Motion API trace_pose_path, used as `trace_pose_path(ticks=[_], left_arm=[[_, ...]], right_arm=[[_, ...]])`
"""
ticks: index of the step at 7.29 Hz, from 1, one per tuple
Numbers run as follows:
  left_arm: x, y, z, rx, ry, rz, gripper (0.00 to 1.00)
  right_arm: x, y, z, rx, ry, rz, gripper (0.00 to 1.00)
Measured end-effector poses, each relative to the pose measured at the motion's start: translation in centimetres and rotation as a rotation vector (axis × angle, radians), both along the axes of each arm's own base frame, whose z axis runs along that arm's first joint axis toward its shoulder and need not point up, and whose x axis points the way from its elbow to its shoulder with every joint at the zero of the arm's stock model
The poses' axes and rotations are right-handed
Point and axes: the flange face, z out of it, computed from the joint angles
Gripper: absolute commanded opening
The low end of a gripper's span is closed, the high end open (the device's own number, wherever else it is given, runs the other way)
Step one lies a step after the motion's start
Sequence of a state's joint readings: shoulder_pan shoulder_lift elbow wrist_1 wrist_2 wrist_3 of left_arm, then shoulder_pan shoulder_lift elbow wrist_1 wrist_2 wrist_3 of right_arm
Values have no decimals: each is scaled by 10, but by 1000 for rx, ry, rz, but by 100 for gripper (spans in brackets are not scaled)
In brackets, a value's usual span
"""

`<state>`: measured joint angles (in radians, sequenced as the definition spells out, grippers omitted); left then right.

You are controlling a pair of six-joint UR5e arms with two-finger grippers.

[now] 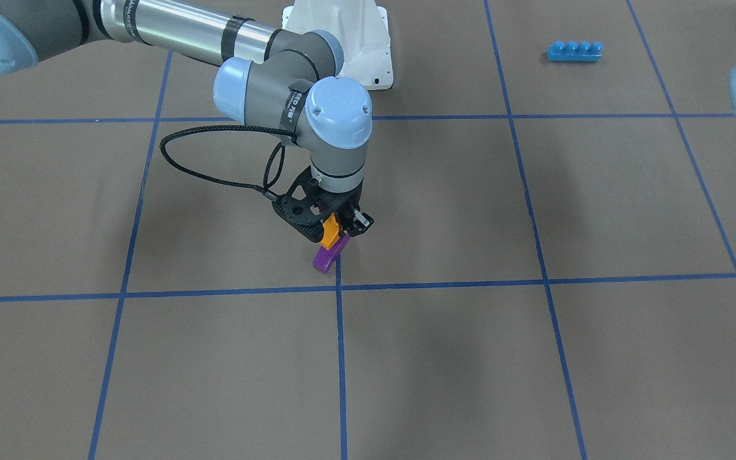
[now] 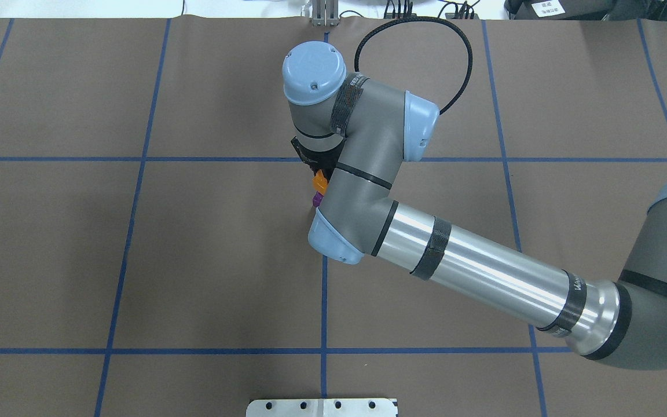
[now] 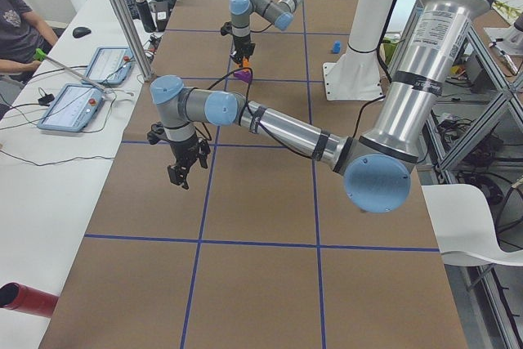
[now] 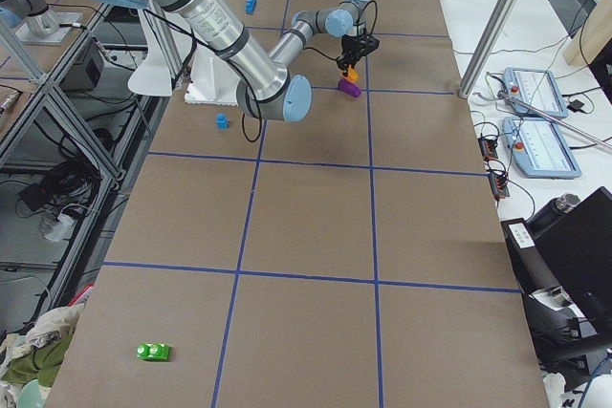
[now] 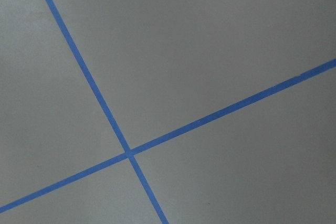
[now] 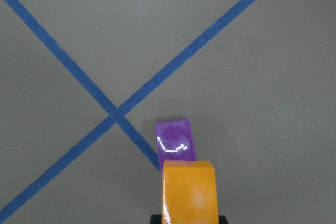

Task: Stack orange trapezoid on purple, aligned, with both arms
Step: 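Lower the orange block onto the purple block, aligning it with the right gripper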

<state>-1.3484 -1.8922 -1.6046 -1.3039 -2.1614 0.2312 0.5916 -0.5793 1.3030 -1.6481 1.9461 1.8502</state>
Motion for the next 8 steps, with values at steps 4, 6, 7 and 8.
trace_pose_path(ticks=[4,6,7,8], left_arm=[[0,0,0,1,0,0,100],[0,0,0,0,0,0,100],[0,0,0,-1,0,-1,100],[0,-1,0,-2,0,-2,100]], right_arm=[[-6,4,3,5,-5,-11,0],[-12,4,9,8,-9,-14,0],[-14,3,12,6,-7,-15,0],[-17,2,16,5,-4,-15,0]])
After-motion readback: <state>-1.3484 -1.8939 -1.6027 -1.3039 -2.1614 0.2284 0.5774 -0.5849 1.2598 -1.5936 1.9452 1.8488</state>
